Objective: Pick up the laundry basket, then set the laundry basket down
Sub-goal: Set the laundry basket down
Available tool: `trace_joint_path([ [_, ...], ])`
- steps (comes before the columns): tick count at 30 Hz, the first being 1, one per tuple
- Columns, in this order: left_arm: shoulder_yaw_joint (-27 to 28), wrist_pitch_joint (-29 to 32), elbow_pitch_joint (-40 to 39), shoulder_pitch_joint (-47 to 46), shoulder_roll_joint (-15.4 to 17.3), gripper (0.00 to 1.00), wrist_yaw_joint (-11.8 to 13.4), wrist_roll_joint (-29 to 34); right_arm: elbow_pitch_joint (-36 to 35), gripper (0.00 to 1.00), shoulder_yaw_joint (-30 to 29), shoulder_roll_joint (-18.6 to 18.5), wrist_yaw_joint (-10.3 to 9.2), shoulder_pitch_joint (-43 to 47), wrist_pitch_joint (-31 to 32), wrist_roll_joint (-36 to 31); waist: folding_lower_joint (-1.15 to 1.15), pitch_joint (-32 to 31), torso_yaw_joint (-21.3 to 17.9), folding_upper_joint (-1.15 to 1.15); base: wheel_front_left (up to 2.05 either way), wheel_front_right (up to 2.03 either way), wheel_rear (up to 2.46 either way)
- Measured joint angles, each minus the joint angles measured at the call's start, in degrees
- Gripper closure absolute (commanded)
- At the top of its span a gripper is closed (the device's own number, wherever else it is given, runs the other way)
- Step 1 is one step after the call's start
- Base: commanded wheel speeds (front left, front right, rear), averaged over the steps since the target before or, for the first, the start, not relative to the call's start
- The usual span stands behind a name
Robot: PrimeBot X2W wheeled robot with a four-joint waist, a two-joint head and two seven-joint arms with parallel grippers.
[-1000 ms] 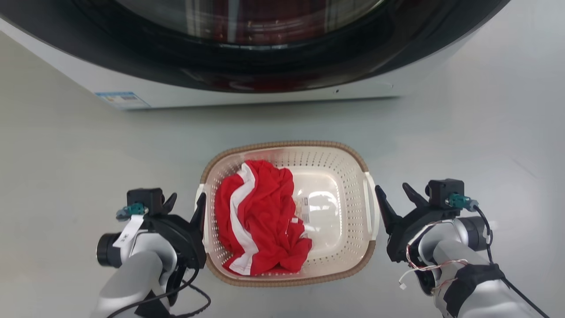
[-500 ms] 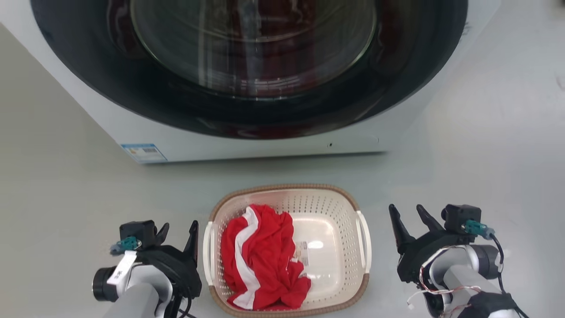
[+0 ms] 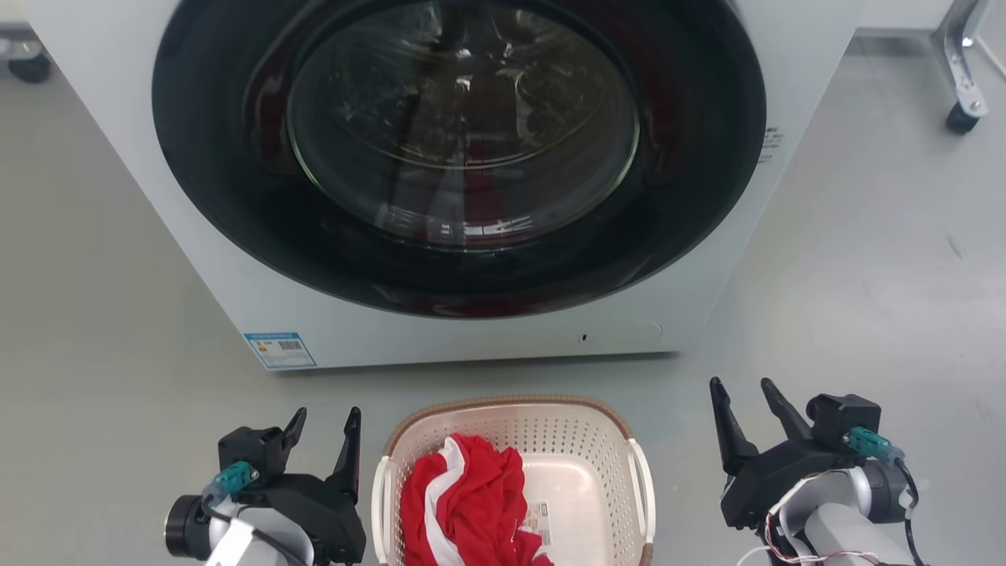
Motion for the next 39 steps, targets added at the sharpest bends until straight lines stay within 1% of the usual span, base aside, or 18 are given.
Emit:
trace_joint_path([
  [7,1.3,0.0,-12.8,6.4,2.2,0.00,2.9,4.2,-8.5,0.00,-2.0,-1.2,-1.30,4.8,0.0,-2.6,0.00,-3.1,0.3,0.00,0.00,0.00,0.00],
  [13,2.3,0.0,-23.2,12.8,3.7,0.00,4.3,7.2,-15.0,0.00,-3.1,-2.2,-2.37,9.4,0.0,-4.5,0.00,-5.2,0.6,0.00,0.00,0.00,0.00],
  [18,3.6,0.0,-30.2,17.7,4.4,0.00,4.8,8.2,-19.9,0.00,-4.1,-3.0,-3.24,13.8,0.0,-6.7,0.00,-6.7,0.9,0.00,0.00,0.00,0.00],
  [21,4.4,0.0,-33.2,20.1,5.1,0.00,5.3,8.7,-22.3,0.00,-4.5,-3.4,-3.53,15.9,0.0,-7.4,0.00,-7.5,1.0,0.01,0.00,0.00,0.00],
  [28,6.3,0.0,-38.7,25.9,5.3,0.00,5.8,9.2,-27.3,0.00,-6.0,-3.7,-4.25,20.7,0.0,-9.5,0.00,-8.6,1.0,0.00,0.00,0.00,0.00],
  [34,7.7,0.0,-40.9,28.0,5.3,0.00,6.3,10.3,-30.1,0.00,-7.3,-3.7,-4.47,23.2,0.0,-10.7,0.01,-8.6,0.9,0.01,0.00,0.00,0.00],
  [39,8.4,0.0,-41.4,29.0,5.3,0.00,6.3,10.5,-31.2,0.00,-8.1,-3.7,-4.70,24.3,0.0,-11.4,0.01,-8.5,0.7,0.01,0.00,0.00,0.00],
])
